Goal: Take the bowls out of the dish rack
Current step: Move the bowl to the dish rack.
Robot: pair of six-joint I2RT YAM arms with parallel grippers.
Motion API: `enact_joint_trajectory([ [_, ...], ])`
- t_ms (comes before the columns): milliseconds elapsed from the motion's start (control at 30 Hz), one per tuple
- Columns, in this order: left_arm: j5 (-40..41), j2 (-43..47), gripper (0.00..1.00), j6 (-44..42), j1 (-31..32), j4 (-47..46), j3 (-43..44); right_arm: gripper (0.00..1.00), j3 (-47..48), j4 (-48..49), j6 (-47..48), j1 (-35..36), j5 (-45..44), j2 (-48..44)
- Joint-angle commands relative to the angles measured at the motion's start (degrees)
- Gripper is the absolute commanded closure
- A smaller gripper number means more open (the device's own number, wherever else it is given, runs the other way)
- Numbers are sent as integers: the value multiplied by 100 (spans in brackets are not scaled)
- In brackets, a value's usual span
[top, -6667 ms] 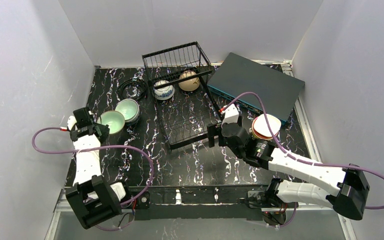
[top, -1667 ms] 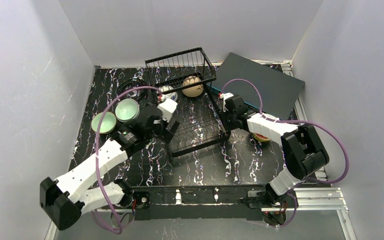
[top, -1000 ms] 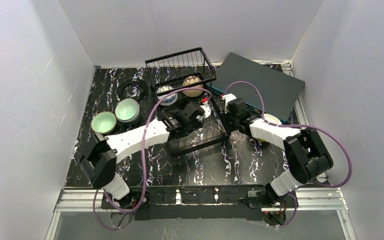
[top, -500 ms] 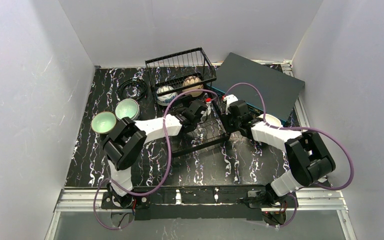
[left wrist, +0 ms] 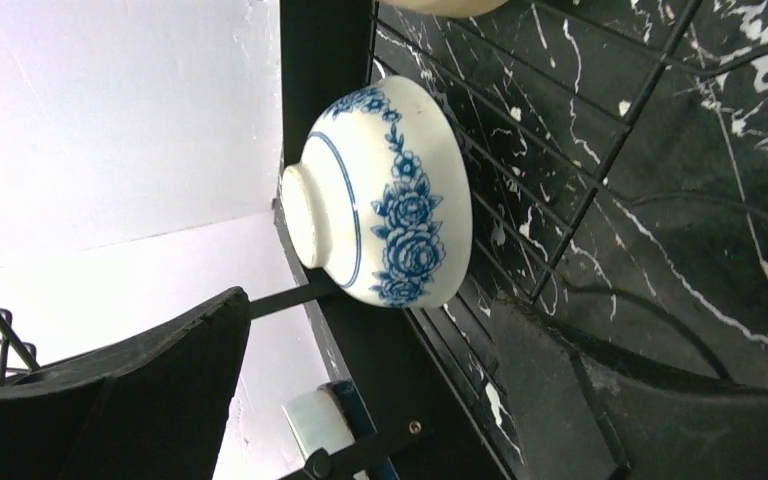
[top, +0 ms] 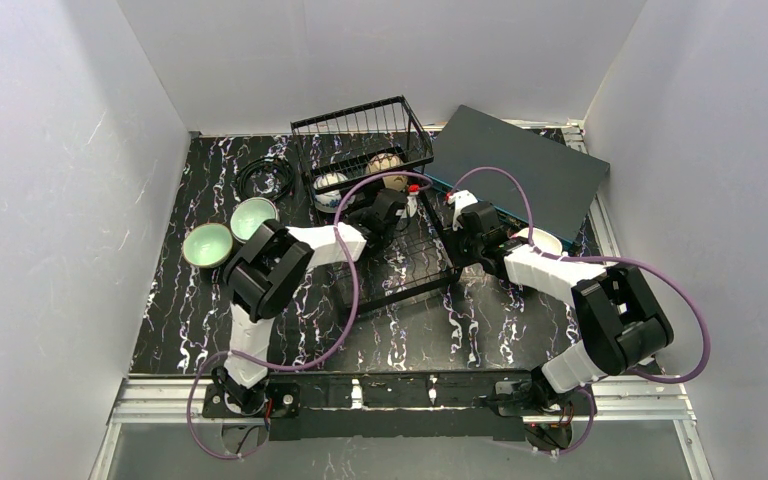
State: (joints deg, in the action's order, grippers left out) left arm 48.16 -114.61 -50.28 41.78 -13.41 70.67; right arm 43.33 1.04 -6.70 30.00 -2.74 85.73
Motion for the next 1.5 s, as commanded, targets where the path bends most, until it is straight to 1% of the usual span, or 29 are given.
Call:
enact_joint_trajectory([
  [0, 165, -211, 13, -550, 1, -858, 64, 99, -88, -73, 81, 34, 730, -188],
  [233, 150, -325, 15, -601, -84, -882, 131, 99, -97, -70, 81, 23, 747, -224],
  [433, 97, -162, 15, -529, -175, -818, 20, 99, -103, -77, 81, 22, 753, -228],
  [833, -230, -148, 15, 143, -422, 86, 184, 99, -129, -65, 72, 18, 734, -298],
  [1033, -613, -177, 13, 672, -498, 606, 320, 99, -183, 10, 37, 12, 705, -348],
  [1133, -744, -228, 13, 1034, -574, 1042, 523, 99, -197, 29, 33, 11, 714, -361],
  [1267, -729, -300, 12, 1020, -601, 981, 636, 99, -215, 69, 12, 14, 730, -356],
  [1367, -600, -386, 12, 819, -601, 813, 680, 99, -215, 79, 11, 13, 746, -357],
  [1467, -416, -452, 12, 420, -601, 274, 589, 99, -228, 88, 11, 17, 758, -362],
])
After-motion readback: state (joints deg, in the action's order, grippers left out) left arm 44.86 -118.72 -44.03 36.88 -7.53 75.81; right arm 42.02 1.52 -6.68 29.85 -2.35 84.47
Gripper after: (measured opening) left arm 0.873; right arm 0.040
